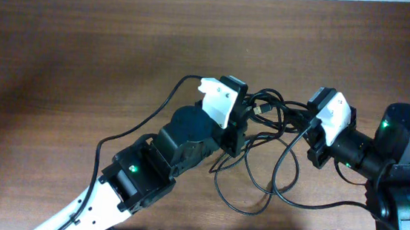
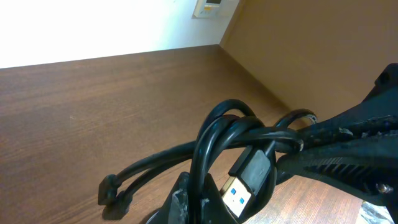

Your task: Untangle cables

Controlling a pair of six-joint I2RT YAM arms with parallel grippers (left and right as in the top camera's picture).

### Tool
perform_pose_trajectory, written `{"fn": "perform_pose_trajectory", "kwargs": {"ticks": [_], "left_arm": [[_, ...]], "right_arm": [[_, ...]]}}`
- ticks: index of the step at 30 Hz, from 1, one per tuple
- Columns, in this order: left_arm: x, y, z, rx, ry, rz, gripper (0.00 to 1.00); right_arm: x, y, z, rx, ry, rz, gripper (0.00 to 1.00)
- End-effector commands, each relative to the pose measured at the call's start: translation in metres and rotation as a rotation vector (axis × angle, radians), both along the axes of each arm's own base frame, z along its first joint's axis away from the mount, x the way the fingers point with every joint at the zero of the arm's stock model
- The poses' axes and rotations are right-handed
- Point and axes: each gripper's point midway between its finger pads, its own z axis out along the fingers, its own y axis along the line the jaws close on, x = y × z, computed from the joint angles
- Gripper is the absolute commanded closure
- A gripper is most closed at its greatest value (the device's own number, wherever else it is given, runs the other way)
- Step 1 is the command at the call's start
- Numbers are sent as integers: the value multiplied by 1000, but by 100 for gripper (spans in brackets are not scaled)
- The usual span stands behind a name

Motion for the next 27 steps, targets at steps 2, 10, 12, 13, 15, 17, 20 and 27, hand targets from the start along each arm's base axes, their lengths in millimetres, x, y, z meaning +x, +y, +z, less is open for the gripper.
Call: {"fn": "perform_pose_trajectory", "kwargs": {"ticks": [2, 10, 12, 13, 15, 17, 20, 27], "left_arm": [[-6, 0, 16, -42, -21, -27, 100], [-7, 1, 12, -19, -17, -29, 100], [-7, 2, 12, -20, -18, -27, 100], [-7, 2, 13, -21, -20, -26, 100], [-7, 6, 17, -27, -29, -14, 100], [-4, 13, 22, -30, -45, 23, 100], [1, 29, 28, -24, -69, 103, 100], [-3, 61, 57, -71, -134, 206, 100]], "right_arm": [[14, -16, -6, -25, 35, -120, 96], [39, -79, -20, 28, 168, -621, 96], [39, -86, -22, 34, 179, -674, 96], [39, -89, -22, 38, 184, -695, 96], [38, -97, -26, 42, 205, -754, 96], [34, -104, -32, 42, 235, -806, 96], [30, -107, -38, 36, 266, -831, 96], [27, -112, -50, 30, 323, -877, 94]]}}
